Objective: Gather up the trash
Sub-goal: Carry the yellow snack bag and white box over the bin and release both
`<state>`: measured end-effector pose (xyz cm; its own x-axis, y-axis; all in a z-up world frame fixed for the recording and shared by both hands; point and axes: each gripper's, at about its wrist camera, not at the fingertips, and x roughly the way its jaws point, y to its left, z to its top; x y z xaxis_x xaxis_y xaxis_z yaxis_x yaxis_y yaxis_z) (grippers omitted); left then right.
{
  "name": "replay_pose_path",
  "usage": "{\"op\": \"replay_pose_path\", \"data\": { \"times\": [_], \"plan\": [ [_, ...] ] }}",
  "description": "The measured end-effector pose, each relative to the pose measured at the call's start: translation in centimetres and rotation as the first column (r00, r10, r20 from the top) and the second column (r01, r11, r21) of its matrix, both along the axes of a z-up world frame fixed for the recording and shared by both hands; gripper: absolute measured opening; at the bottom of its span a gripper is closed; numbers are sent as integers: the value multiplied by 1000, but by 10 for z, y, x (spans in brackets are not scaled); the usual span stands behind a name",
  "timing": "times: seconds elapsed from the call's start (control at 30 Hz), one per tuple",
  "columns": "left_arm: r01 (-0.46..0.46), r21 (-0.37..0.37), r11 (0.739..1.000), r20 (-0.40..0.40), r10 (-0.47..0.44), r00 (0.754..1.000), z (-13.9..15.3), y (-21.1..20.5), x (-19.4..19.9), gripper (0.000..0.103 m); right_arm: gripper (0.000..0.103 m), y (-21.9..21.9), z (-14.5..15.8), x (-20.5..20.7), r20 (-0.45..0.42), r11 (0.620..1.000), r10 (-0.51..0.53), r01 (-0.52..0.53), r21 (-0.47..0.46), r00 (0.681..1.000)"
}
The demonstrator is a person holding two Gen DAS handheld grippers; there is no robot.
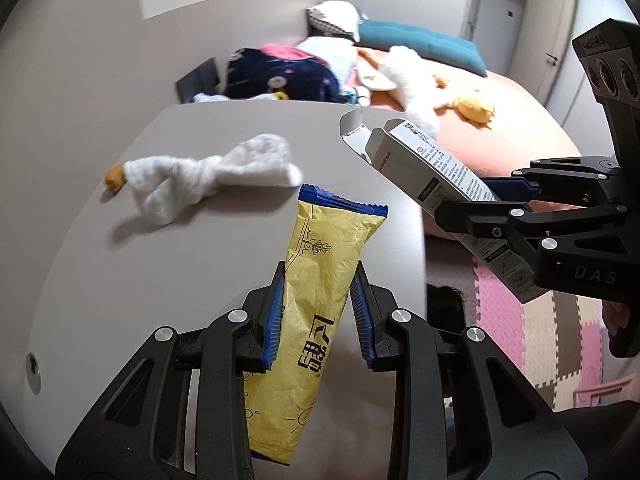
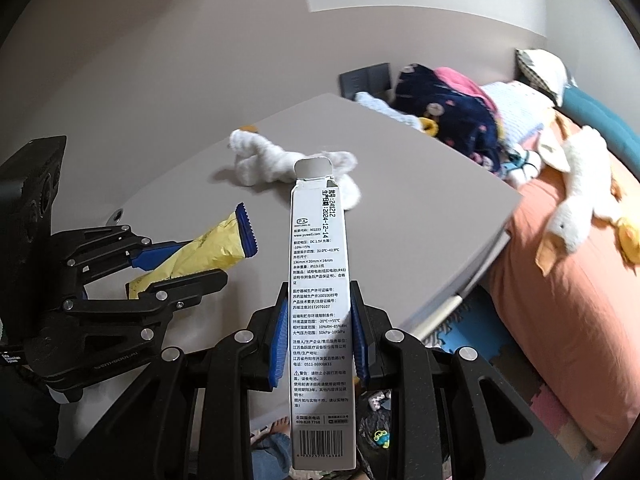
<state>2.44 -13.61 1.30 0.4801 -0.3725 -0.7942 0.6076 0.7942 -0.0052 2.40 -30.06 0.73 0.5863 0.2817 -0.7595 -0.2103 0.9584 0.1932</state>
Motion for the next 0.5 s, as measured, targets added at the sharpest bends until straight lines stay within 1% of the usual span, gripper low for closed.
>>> {"op": "replay_pose_path", "data": {
  "times": [0.27, 0.5],
  "plan": [
    [105, 2, 994, 7, -105, 994, 3, -44, -6, 30, 28, -42, 2, -22, 7, 995, -104, 104, 10, 995],
    [199, 5, 980, 6, -199, 980, 2, -82, -15, 30, 28, -76, 2, -43, 7, 982, -187, 187, 10, 982]
  ]
}}
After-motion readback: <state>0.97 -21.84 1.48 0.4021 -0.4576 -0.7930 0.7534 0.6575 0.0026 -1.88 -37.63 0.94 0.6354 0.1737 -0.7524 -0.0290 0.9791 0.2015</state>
